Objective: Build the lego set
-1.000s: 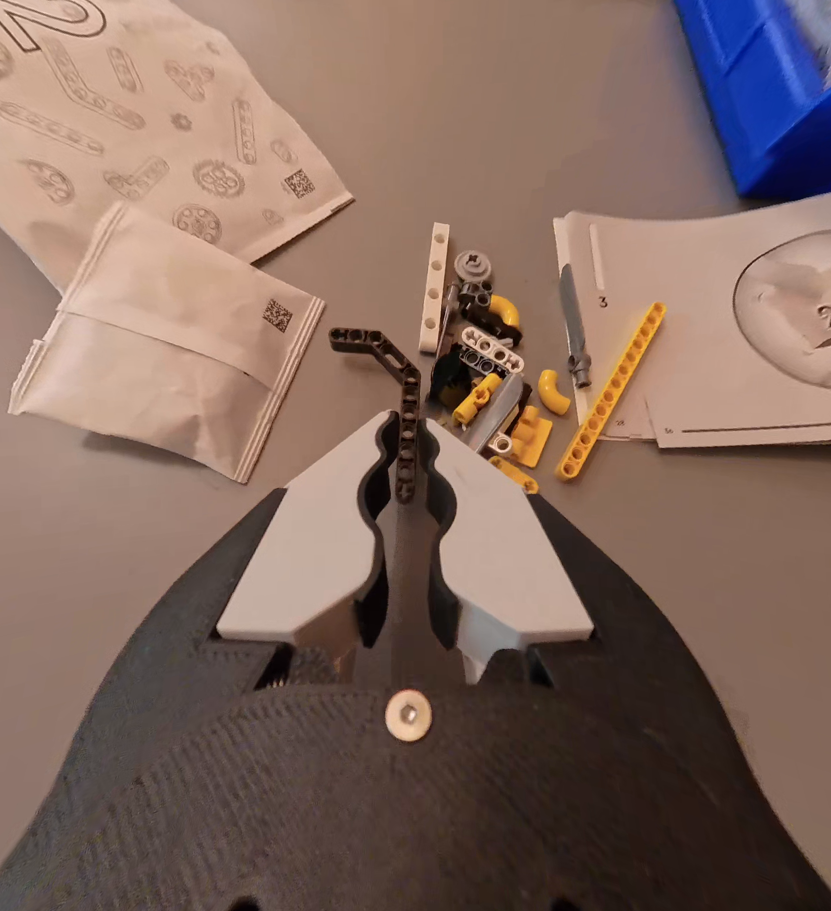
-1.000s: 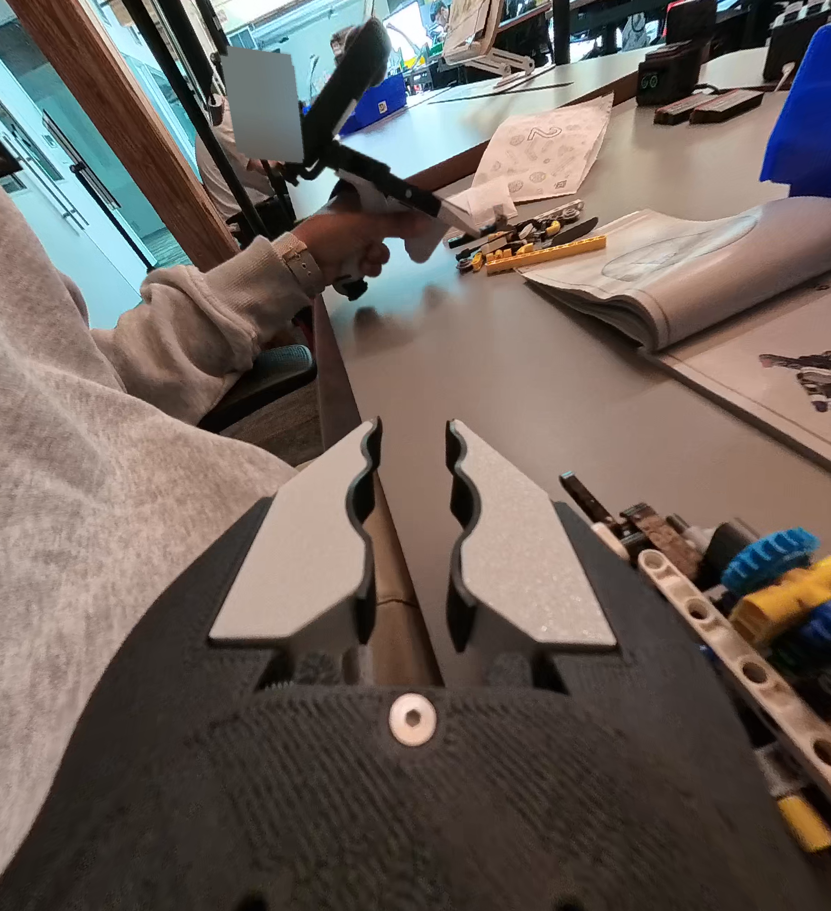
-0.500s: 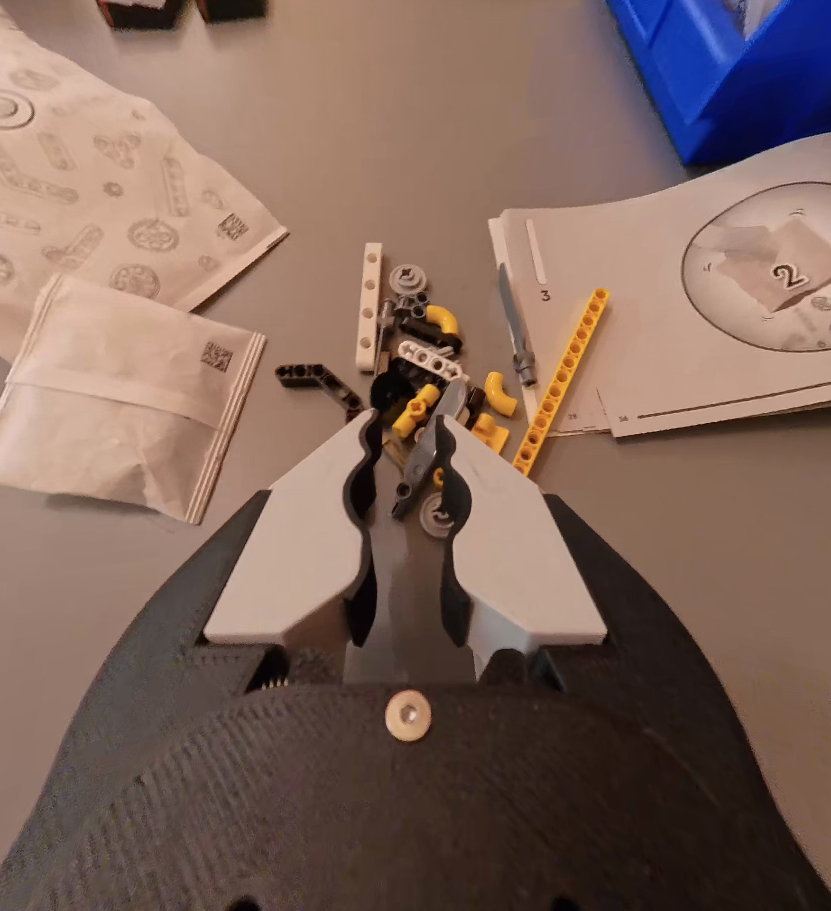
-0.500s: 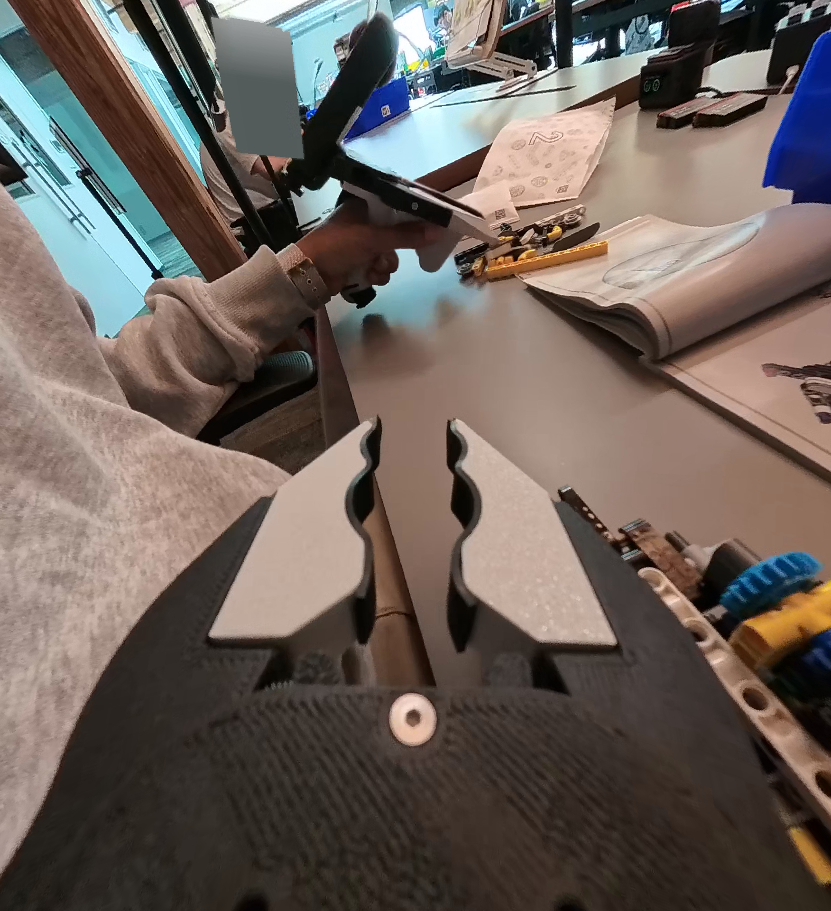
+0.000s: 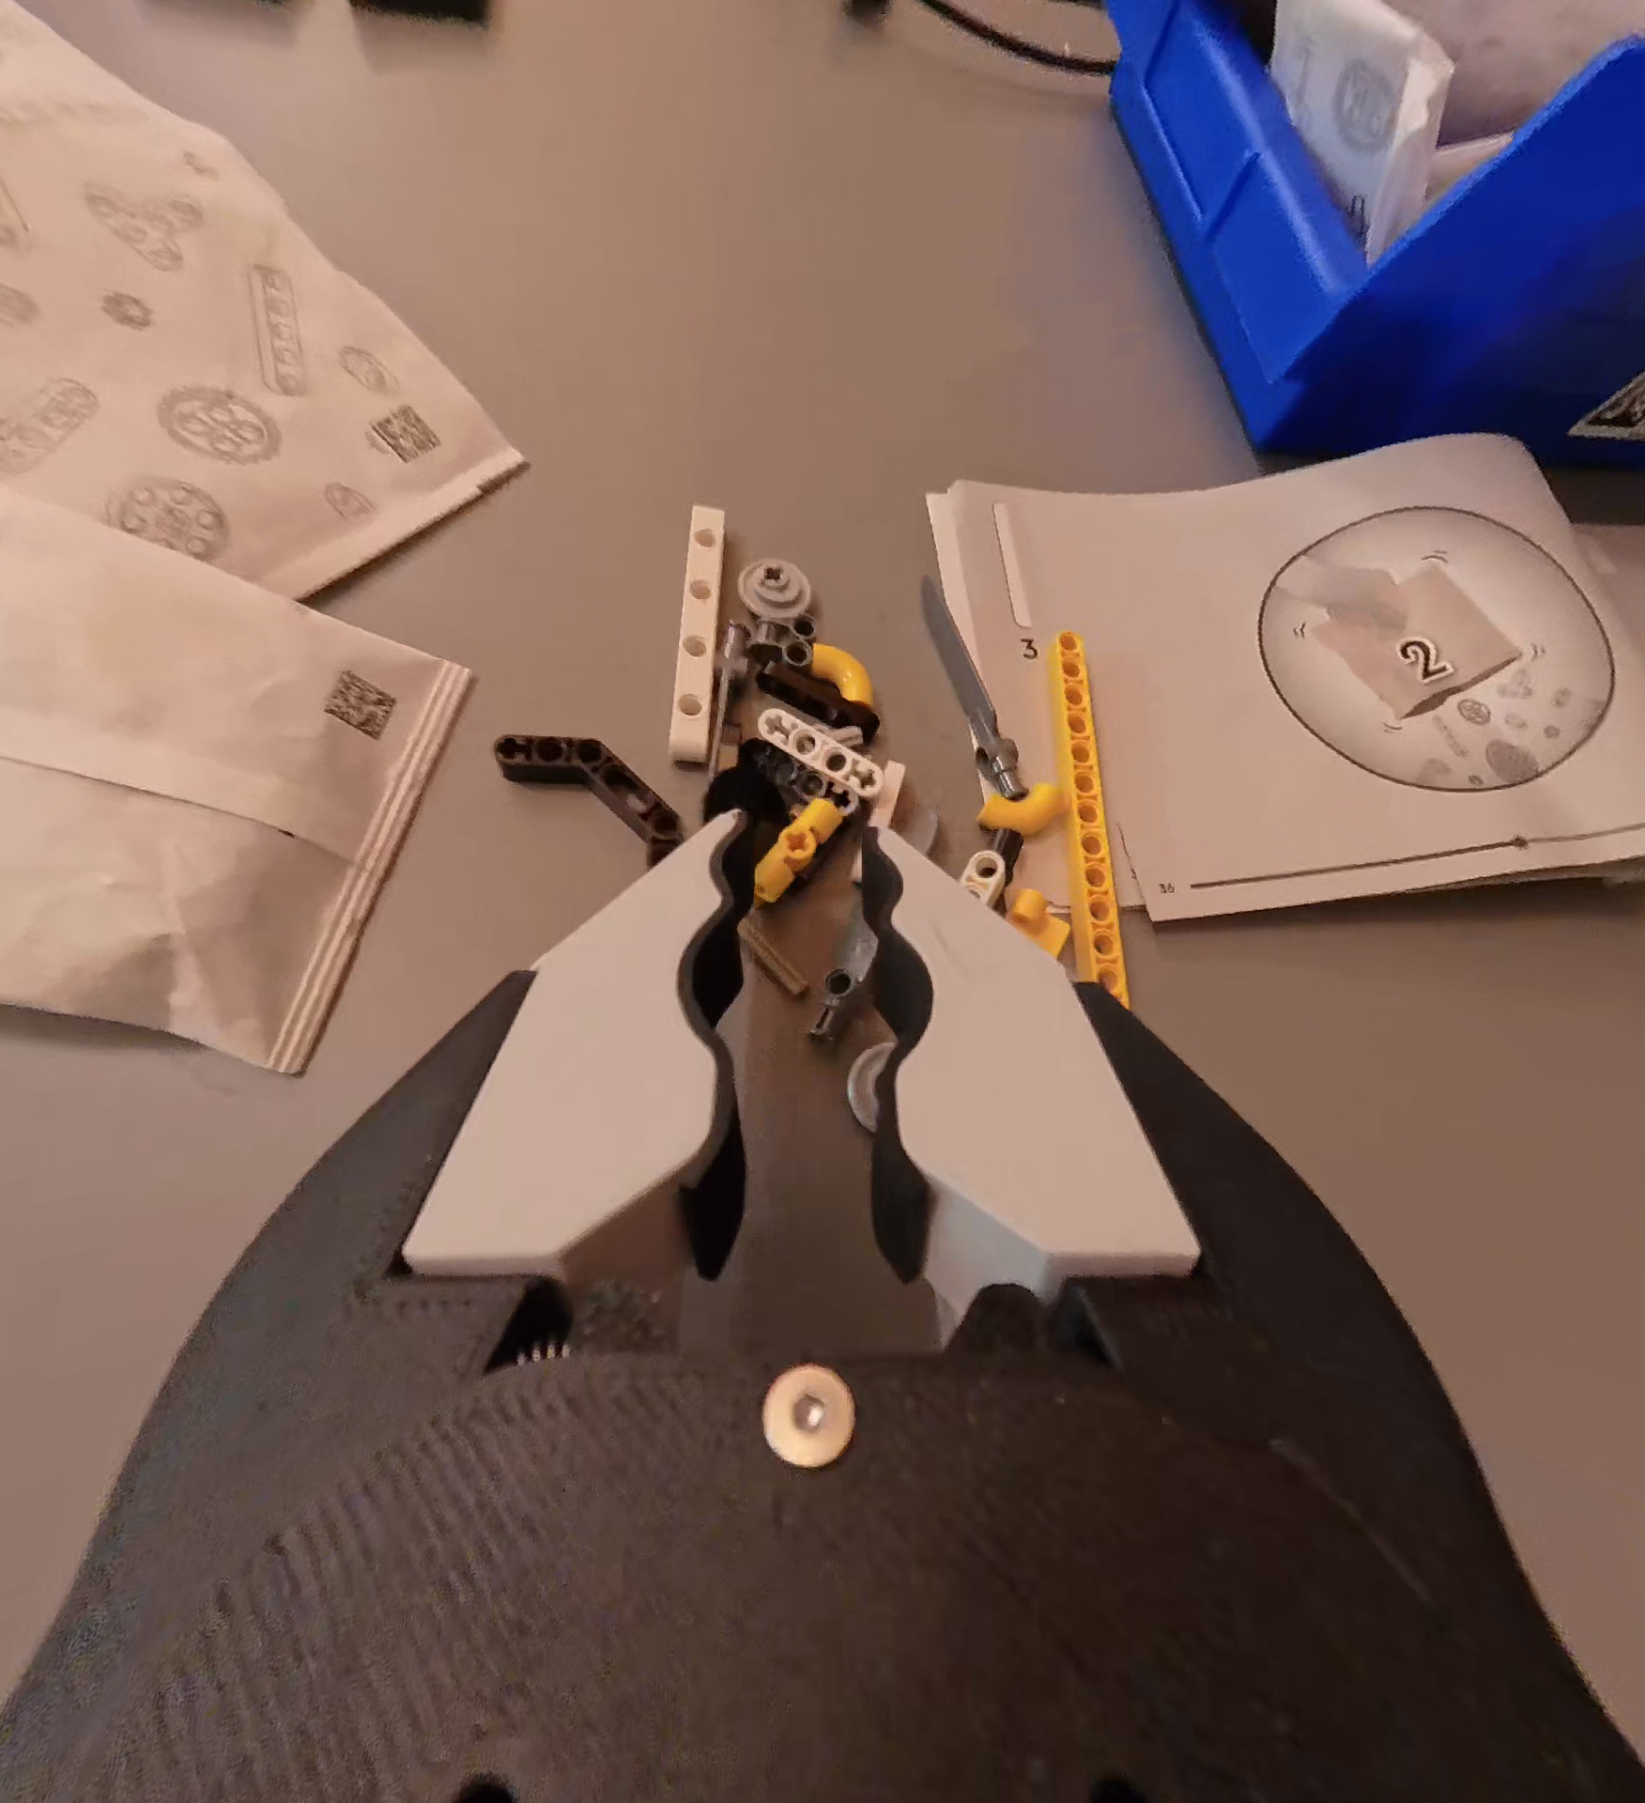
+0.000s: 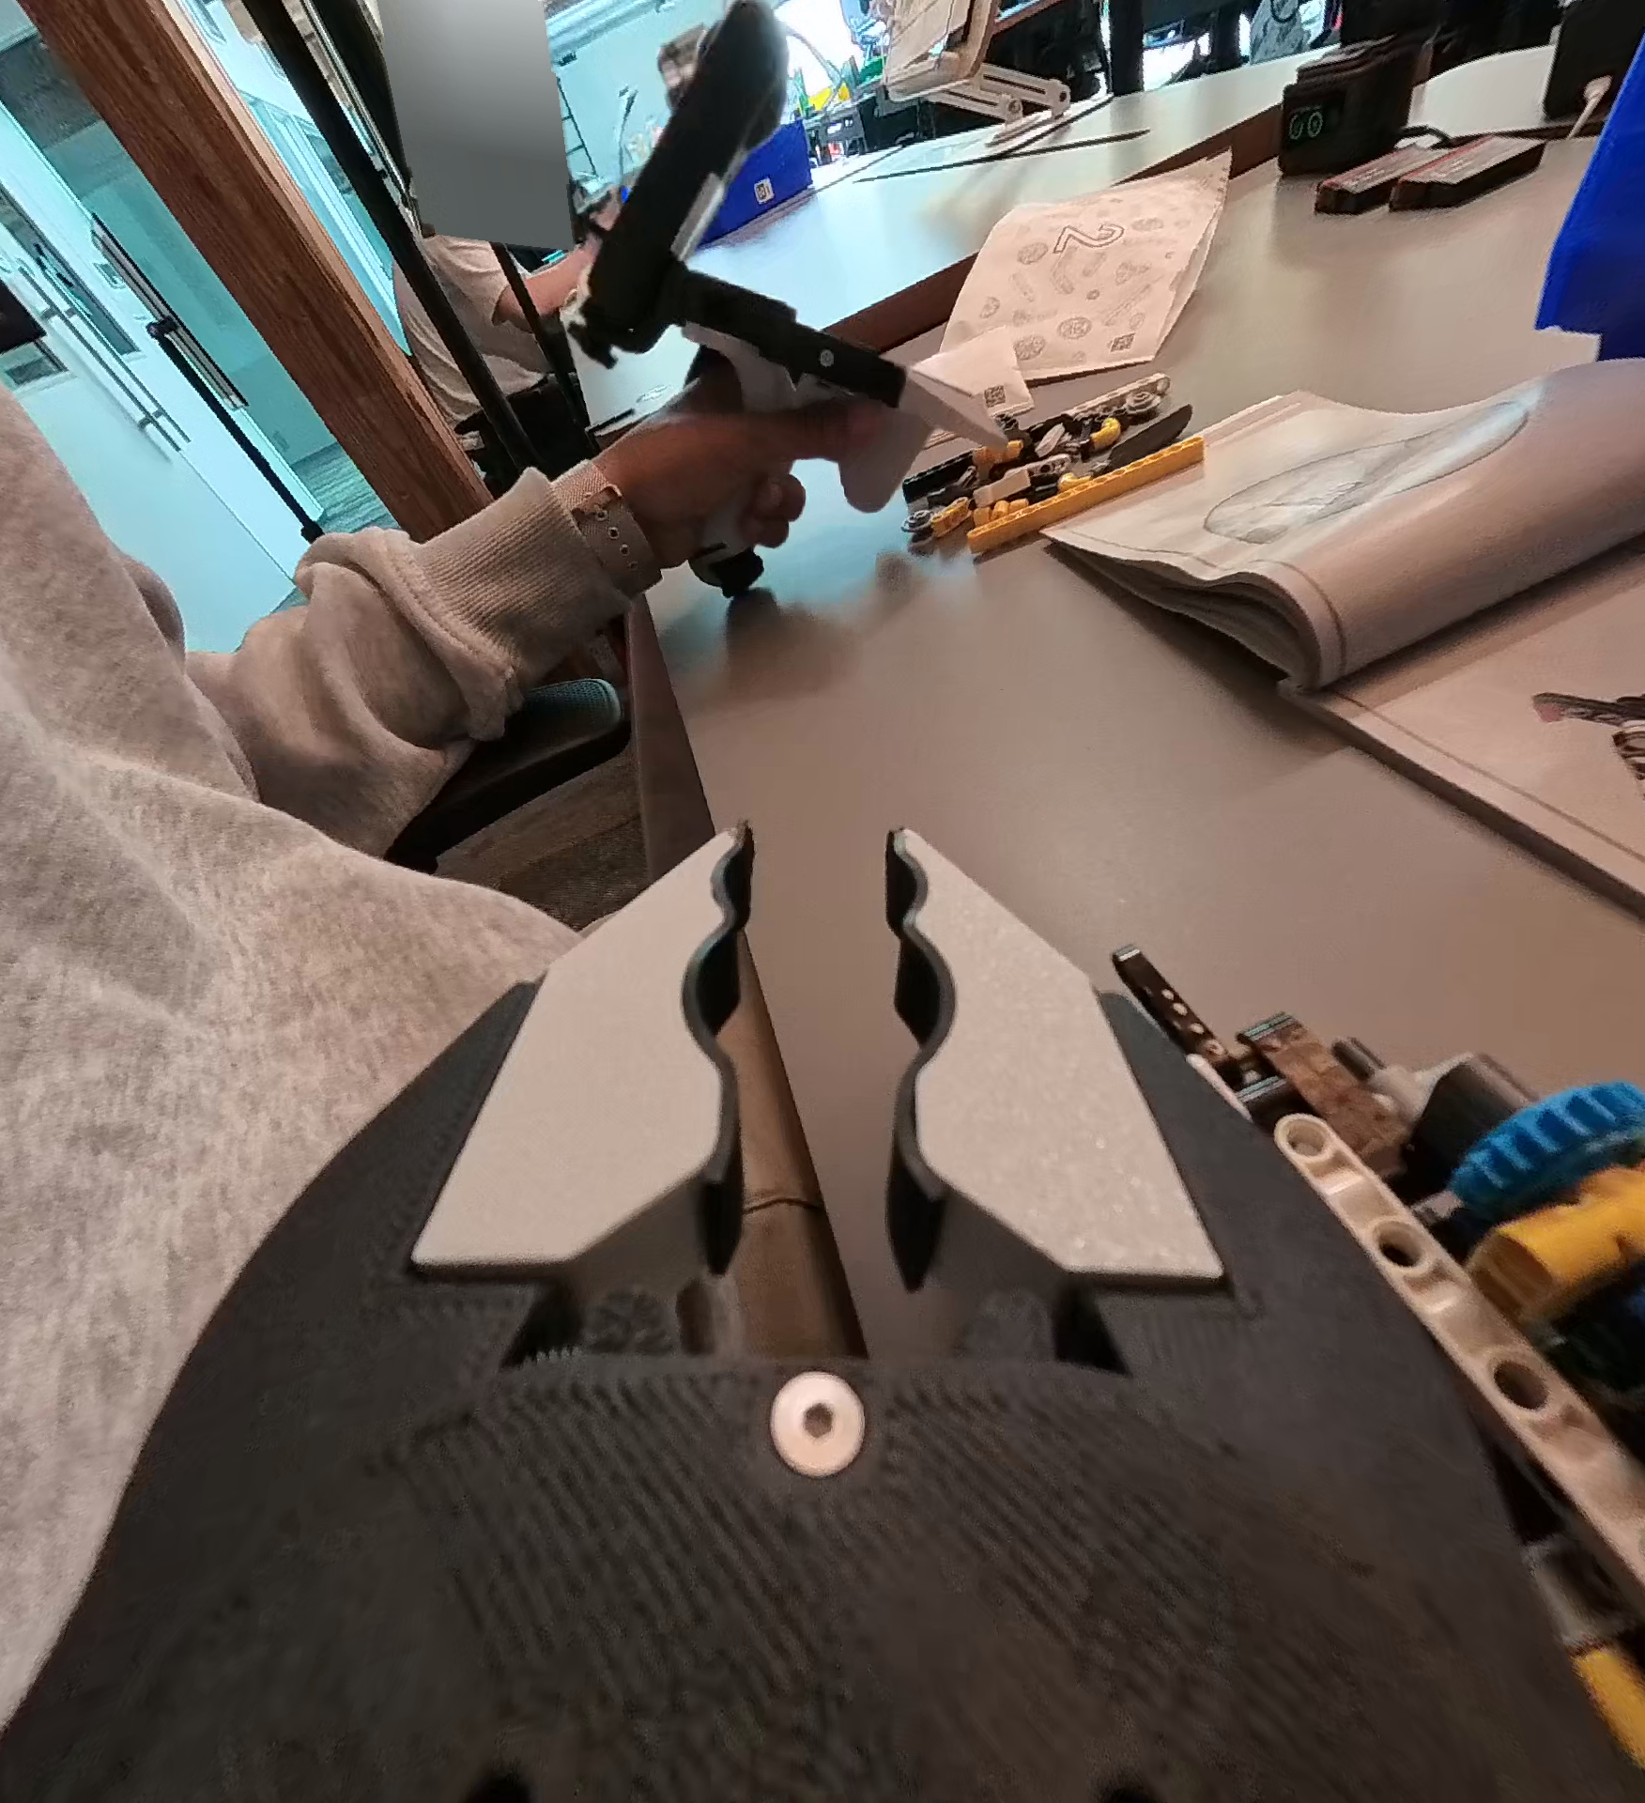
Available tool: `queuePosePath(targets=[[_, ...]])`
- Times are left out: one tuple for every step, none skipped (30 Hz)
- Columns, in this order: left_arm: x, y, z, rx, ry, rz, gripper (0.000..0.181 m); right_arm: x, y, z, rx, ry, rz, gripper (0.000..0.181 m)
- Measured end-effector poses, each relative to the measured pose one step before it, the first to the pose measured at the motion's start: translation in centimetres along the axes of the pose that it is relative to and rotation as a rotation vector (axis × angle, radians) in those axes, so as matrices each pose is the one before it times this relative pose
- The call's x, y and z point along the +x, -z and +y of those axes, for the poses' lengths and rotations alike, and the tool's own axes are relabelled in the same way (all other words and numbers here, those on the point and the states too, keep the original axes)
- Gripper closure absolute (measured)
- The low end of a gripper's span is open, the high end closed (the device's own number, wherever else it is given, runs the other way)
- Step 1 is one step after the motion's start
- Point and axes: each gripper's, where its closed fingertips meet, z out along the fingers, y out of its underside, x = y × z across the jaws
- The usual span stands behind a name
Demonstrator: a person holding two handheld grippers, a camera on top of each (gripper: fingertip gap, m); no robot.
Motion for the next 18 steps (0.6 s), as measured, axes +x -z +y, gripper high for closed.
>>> queuePosePath(targets=[[0.367,-0.132,0.163,-0.0113,0.0053,0.0218,0.163,-0.027,-0.005,0.008,-0.0004,0.0,-0.0011,0.156],[0.514,-0.023,0.086,-0.003,0.005,0.0287,0.168,-0.007,-0.004,-0.003,0.0,0.0011,0.0007,0.156],[0.597,0.003,0.221,-0.011,0.0047,0.0357,0.176,-0.008,0.004,-0.006,0.0003,0.0011,0.0004,0.155],[0.529,-0.034,0.307,-0.018,0.0082,0.0342,0.178,0.001,0.003,-0.007,0.0001,0.0008,0.0006,0.155],[0.38,0.031,0.121,-0.0065,0.0102,0.0281,0.18,0.003,-0.002,0.014,-0.0008,0.0005,0.0008,0.155],[0.224,0.084,-0.034,0.0025,0.0118,0.0213,0.18,-0.001,-0.005,0.007,-0.0006,0.0003,-0.0001,0.155],[0.076,0.171,-0.24,0.0152,0.0128,0.015,0.18,-0.009,0.003,0.007,-0.0002,0.0004,-0.0002,0.155],[-0.038,0.241,-0.399,0.0256,0.0159,0.0103,0.179,0.005,0.007,0.0,-0.0006,0.0005,0.0003,0.155],[-0.221,0.303,-0.503,0.0322,0.021,0.0015,0.177,0.02,0.01,0.002,-0.0003,0.0003,0.0005,0.155],[-0.431,0.303,-0.537,0.0342,0.0224,-0.0097,0.175,0.014,0.005,0.005,0.0001,-0.0006,0.0003,0.155],[-0.678,0.251,-0.45,0.028,0.0164,-0.0267,0.174,0.013,-0.002,-0.008,0.0005,-0.0015,-0.0007,0.156],[-0.776,0.141,-0.284,0.0165,0.0059,-0.0368,0.174,0.016,0.009,-0.005,0.0004,-0.0016,-0.0006,0.156],[-0.739,-0.012,-0.094,0.0011,-0.0029,-0.037,0.173,0.023,-0.01,0.006,0.0001,-0.001,-0.0003,0.156],[-0.572,-0.137,0.091,-0.0137,-0.0101,-0.0311,0.172,0.003,-0.009,0.012,-0.0006,-0.0003,-0.0004,0.155],[-0.391,-0.265,0.195,-0.0202,-0.0166,-0.0255,0.171,-0.005,-0.012,0.01,-0.001,0.0005,-0.0003,0.155],[-0.309,-0.354,0.222,-0.019,-0.0171,-0.0268,0.169,-0.003,-0.011,0.014,-0.001,0.0013,0.0001,0.155],[-0.271,-0.388,0.292,-0.0238,-0.0116,-0.0294,0.166,-0.009,-0.018,0.017,-0.001,0.0015,0.0004,0.155],[0.13,-0.328,0.358,-0.032,-0.0153,-0.0046,0.164,0.002,-0.01,0.015,-0.001,0.0011,0.0006,0.155]])
